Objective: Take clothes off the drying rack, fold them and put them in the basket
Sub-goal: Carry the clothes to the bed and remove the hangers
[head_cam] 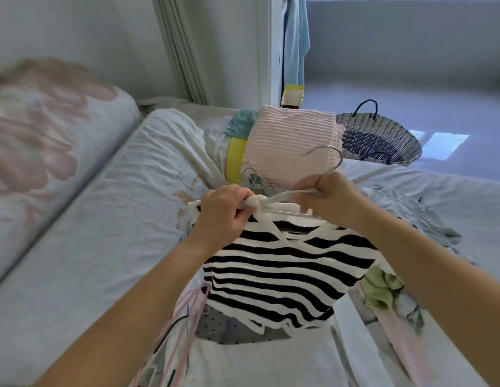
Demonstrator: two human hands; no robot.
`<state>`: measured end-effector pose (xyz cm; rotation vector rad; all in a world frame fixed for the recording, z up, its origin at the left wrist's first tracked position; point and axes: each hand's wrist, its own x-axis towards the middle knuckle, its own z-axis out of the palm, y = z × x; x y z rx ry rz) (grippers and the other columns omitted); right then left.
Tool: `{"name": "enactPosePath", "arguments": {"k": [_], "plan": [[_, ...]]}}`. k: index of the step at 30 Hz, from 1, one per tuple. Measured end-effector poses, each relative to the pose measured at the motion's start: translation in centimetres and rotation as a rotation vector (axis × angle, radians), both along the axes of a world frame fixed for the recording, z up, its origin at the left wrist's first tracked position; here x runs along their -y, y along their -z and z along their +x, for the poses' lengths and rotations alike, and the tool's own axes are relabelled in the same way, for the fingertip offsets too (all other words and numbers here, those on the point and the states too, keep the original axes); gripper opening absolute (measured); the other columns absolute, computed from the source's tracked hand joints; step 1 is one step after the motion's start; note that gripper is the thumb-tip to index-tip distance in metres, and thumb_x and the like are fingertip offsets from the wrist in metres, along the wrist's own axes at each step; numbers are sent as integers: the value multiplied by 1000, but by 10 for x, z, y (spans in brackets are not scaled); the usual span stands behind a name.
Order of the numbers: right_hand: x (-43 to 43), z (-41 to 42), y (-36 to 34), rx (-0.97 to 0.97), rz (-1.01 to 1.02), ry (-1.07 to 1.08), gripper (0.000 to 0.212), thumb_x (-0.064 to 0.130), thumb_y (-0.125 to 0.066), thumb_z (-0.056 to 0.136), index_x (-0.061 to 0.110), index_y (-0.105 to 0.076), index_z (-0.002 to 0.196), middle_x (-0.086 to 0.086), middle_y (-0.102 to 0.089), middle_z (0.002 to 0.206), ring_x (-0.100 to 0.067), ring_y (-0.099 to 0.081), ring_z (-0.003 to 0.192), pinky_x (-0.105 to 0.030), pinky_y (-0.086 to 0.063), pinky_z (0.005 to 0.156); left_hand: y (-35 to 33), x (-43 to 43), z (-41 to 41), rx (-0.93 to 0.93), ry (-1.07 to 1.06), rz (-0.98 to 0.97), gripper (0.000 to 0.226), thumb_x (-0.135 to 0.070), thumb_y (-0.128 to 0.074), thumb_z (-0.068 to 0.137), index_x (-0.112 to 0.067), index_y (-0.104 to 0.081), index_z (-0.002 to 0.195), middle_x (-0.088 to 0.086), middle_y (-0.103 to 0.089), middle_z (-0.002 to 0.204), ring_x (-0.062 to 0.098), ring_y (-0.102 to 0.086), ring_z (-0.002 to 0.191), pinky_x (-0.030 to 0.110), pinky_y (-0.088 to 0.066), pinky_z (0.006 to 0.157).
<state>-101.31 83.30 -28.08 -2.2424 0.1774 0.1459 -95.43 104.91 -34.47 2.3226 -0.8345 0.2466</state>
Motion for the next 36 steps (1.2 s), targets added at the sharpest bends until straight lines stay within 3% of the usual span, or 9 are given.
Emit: {"name": "enactPosePath", "arguments": {"k": [2,5,8,13,18,21,27,32,36], "plan": [[4,-6,-18,40,-3,3,13,31,-68,87,35,-69,75,9,-65,61,-9,-52,54,-19,-42,52,-20,5,-11,14,-32,49,39,-54,-56,80,-21,-68,96,-5,-63,82,16,-58,75,42,-47,76],[19,-14,-44,110,-66,-15,8,28,-69,86,26,-76,85,8,-68,71,-13,-57,63,-26,-46,61,-50,17,-20,57,-85,-41,23,-40,-61,83,-23,-72,93,-6,-63,73,14,-55,65,43,-50,66],[45,-28,-67,178,-162,-33,11,27,-70,86,25,-76,95,20,-61,71,0,-54,67,-24,-48,70,-73,35,-28,11,-41,-102,19,-33,-64,83,-24,-74,96,-9,-67,72,7,-55,62,34,-50,60],[98,-54,-90,120,-315,-36,28,41,-62,89,21,-74,104,2,-66,82,-12,-55,68,-32,-52,71,-96,78,-41,-75,32,-124,22,-32,-66,86,-25,-74,106,-9,-74,92,7,-66,83,22,-52,75],[155,-81,-91,98,-386,18,27,43,-61,89,24,-76,102,6,-71,79,-11,-63,74,-31,-54,77,-110,121,-49,-217,-16,-296,17,-27,-67,88,-19,-76,100,-4,-74,82,12,-68,80,34,-54,77],[198,-104,-94,111,-213,106,12,28,-69,87,28,-76,97,22,-67,69,-4,-63,71,-19,-51,75,-110,115,-36,-289,-138,-381,8,-20,-68,87,-24,-74,91,-14,-69,70,5,-61,69,32,-52,73],[234,-137,-105,213,11,173,26,5,-70,84,30,-71,78,5,-68,61,-2,-57,54,-14,-47,62,-112,154,-42,-523,-2,-375,17,-15,-67,88,-28,-72,80,-17,-70,67,5,-65,71,24,-52,74],[271,-165,-109,197,75,268,19,9,-71,84,27,-71,77,11,-66,55,4,-58,53,-1,-42,62,-104,190,-51,-767,49,-534,13,-10,-58,92,-13,-68,85,-14,-66,58,-3,-60,54,13,-45,52],[294,-188,-108,227,149,336,8,16,-69,86,21,-72,81,15,-68,59,8,-60,57,2,-39,62,-89,218,-57,-919,70,-599,16,-18,-56,94,-9,-69,92,-5,-69,67,6,-63,60,19,-49,53]]}}
